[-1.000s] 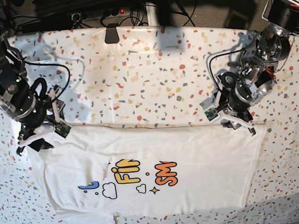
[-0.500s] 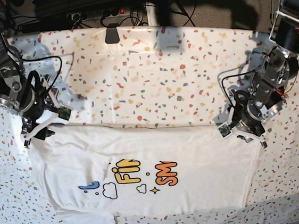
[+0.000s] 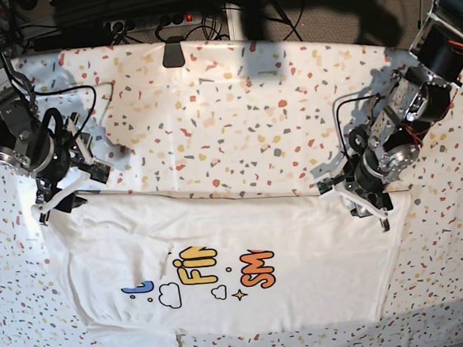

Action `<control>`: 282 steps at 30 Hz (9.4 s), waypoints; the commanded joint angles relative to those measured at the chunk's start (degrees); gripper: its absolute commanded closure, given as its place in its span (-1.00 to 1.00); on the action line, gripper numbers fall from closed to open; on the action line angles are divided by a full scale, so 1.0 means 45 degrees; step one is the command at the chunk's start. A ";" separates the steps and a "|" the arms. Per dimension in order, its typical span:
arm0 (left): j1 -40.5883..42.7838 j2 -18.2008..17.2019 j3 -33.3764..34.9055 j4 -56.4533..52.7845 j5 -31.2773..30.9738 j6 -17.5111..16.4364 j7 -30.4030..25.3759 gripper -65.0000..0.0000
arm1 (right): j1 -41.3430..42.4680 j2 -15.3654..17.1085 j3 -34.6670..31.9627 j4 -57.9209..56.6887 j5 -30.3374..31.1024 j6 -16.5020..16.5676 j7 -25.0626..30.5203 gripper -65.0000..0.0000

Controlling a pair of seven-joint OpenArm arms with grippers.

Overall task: Fold the T-shirt properly
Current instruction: 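Grasp the folded edge of the shirt with both grippers, then drag the folded shirt toward the robot base with both grippers, then open both grippers, release the shirt edge and raise them, then move both grippers down to the shirt's side edges near the hem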

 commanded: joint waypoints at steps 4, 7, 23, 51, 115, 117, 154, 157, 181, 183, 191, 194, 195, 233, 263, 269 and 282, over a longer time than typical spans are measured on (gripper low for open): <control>-0.0311 -0.0039 -0.0024 0.0121 -0.0083 -0.0039 -0.0102 1.00 | 0.0209 0.0175 0.0097 0.0170 0.0019 -0.0510 0.0185 -0.04; -0.0311 -0.0039 -0.0024 0.0121 -0.0083 -0.0039 -0.0044 1.00 | 0.0209 0.0180 0.0102 0.0170 0.0015 -0.0510 0.0185 -0.04; -0.0311 -0.0034 -0.0024 0.0126 -0.0087 -0.0029 0.0476 1.00 | 0.1404 0.0146 0.0097 -0.1758 -0.0131 -0.0525 0.0359 -0.04; -0.0311 -0.0039 -0.0024 0.0126 -0.1195 -0.0034 0.0437 1.00 | 0.3453 -0.0306 -0.4002 -0.4779 -0.3070 -0.2531 0.1583 0.42; 0.5212 -0.2171 -0.0024 0.8485 -0.2438 0.2059 0.8888 1.00 | -0.1783 0.3575 -0.4002 0.1166 0.1564 -0.6183 -0.5581 1.00; 0.5620 -0.2225 -0.0024 0.8952 -0.2438 0.2064 0.9034 1.00 | -0.1957 0.3580 -0.4007 0.1302 0.1564 -0.6183 -0.5727 1.00; 0.7072 -0.2152 -0.0024 1.0122 -0.1957 0.2205 0.9622 1.00 | -0.4629 0.3677 -0.3983 0.1739 -0.0155 -0.7378 -0.6528 1.00; 0.7116 -0.2152 -0.0024 1.0122 -0.1957 0.2205 0.9627 1.00 | -0.4634 0.3599 -0.3983 0.1739 -0.0151 -0.7397 -0.6528 1.00; 0.7728 -0.2093 -0.0024 1.1409 -0.1962 0.2205 1.0044 1.00 | -0.5115 0.3604 -0.3983 0.2030 -0.0408 -0.7854 -0.6649 1.00; 0.7776 -0.2089 -0.0024 1.1463 -0.1967 0.2205 1.0044 1.00 | -0.5115 0.3604 -0.3978 0.2030 -0.0408 -0.7854 -0.6640 1.00; 0.7902 -0.2089 -0.0024 1.1463 -0.1957 0.2210 1.0098 1.00 | -0.5231 0.3614 -0.3983 0.2351 -0.0413 -0.7752 -0.6669 1.00; 0.8165 -0.2089 -0.0024 1.1463 -0.1855 0.2205 1.0078 1.00 | -0.5226 0.3633 -0.3983 0.2555 -0.0408 -0.7757 -0.6708 1.00; 0.8199 -0.2093 -0.0024 1.1463 -0.1744 0.2205 1.0030 1.00 | -0.5226 0.3643 -0.3983 0.2584 -0.0408 -0.7757 -0.6688 1.00; 0.8709 -0.2618 -0.0024 1.2900 -0.2084 0.3060 1.0433 0.43 | -0.5634 0.3638 -0.3983 0.5906 0.1773 -0.6348 -0.7276 0.24; 0.4478 -0.3230 -0.0039 1.5941 0.1112 0.5372 0.7363 0.43 | -0.1039 0.1661 -0.3968 0.6577 0.0500 -0.8170 -0.6591 0.24; 0.3818 -0.2875 -0.0039 1.5941 0.0476 0.5537 0.7023 0.43 | -0.0588 0.1627 -0.3968 0.6562 0.0695 -0.8165 -0.6339 0.24; 0.2458 -0.2701 -0.0058 1.4528 0.0461 0.5542 0.6737 0.43 | 0.0821 0.1477 -0.3954 0.4896 0.0656 -0.8174 -0.5945 0.24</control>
